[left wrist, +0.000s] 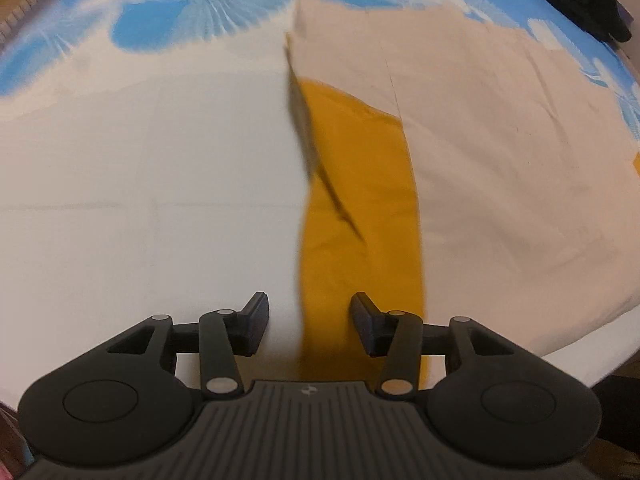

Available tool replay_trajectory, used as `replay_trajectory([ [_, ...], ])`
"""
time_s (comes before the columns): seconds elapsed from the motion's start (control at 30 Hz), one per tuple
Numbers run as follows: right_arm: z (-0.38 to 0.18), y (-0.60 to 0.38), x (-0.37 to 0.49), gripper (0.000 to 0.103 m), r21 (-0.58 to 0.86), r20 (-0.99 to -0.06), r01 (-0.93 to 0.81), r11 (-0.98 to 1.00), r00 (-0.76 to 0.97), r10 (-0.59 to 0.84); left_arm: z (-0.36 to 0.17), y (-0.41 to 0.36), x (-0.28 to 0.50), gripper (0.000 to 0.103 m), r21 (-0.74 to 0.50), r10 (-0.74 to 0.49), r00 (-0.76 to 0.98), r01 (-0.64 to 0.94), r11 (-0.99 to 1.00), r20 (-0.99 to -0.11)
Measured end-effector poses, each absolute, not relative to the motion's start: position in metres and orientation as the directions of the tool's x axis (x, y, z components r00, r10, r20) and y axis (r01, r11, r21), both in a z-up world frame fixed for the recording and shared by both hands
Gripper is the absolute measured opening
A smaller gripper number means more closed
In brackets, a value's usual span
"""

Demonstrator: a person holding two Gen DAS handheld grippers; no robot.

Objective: Fold large clothes
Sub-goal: 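Raise both open grippers above the folded rectangle of cloth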

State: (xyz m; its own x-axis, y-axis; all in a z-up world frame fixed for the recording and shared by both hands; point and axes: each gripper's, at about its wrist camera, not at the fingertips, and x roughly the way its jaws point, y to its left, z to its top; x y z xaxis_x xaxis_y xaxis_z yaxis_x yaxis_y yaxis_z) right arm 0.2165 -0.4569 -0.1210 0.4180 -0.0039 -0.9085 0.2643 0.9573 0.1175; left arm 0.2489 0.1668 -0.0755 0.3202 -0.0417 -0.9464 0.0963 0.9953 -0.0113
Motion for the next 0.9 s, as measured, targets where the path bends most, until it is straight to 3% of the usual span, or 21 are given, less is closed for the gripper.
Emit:
replay_trajectory([
  [0.1,-0.099,-0.455,0.204,0.01,0.022,-0.868,0.277,0.961,0.482,-0.12,-0.035,0.159,0.224,0.051,0.029,-0.044,0.506,0.135,0.99,-0.861],
  [0.2,-0.047,-0.448,0.181,0.01,0.04,-0.712,0.291,0.956,0.68,-0.178,0.007,0.155,0.195,0.054,0.026,-0.061,0.694,0.113,0.993,-0.717],
  [0.33,0.015,-0.427,0.13,0.013,0.06,-0.432,0.3,0.952,0.868,-0.246,0.036,0.142,0.153,0.066,-0.034,-0.1,0.812,0.098,0.995,-0.576],
  [0.43,0.033,-0.418,0.099,0.022,0.12,-0.347,0.306,0.945,0.904,-0.248,0.04,0.122,0.124,0.07,-0.025,-0.105,0.842,0.108,0.994,-0.529],
  [0.6,0.03,-0.393,0.073,0.024,0.167,-0.383,0.287,0.943,0.9,-0.206,0.023,0.101,0.089,0.069,-0.005,-0.108,0.84,0.125,0.992,-0.531],
  [0.7,0.024,-0.377,0.06,0.024,0.189,-0.404,0.283,0.94,0.895,-0.188,0.004,0.094,0.072,0.058,-0.016,-0.111,0.831,0.122,0.992,-0.546],
  [0.77,0.016,-0.368,0.052,0.024,0.19,-0.411,0.273,0.943,0.895,-0.177,-0.006,0.087,0.064,0.041,-0.019,-0.114,0.817,0.125,0.992,-0.566],
  [0.9,-0.008,-0.352,0.042,0.024,0.218,-0.486,0.29,0.932,0.86,-0.155,-0.017,0.072,0.057,0.038,-0.044,-0.133,0.794,0.132,0.99,-0.593],
])
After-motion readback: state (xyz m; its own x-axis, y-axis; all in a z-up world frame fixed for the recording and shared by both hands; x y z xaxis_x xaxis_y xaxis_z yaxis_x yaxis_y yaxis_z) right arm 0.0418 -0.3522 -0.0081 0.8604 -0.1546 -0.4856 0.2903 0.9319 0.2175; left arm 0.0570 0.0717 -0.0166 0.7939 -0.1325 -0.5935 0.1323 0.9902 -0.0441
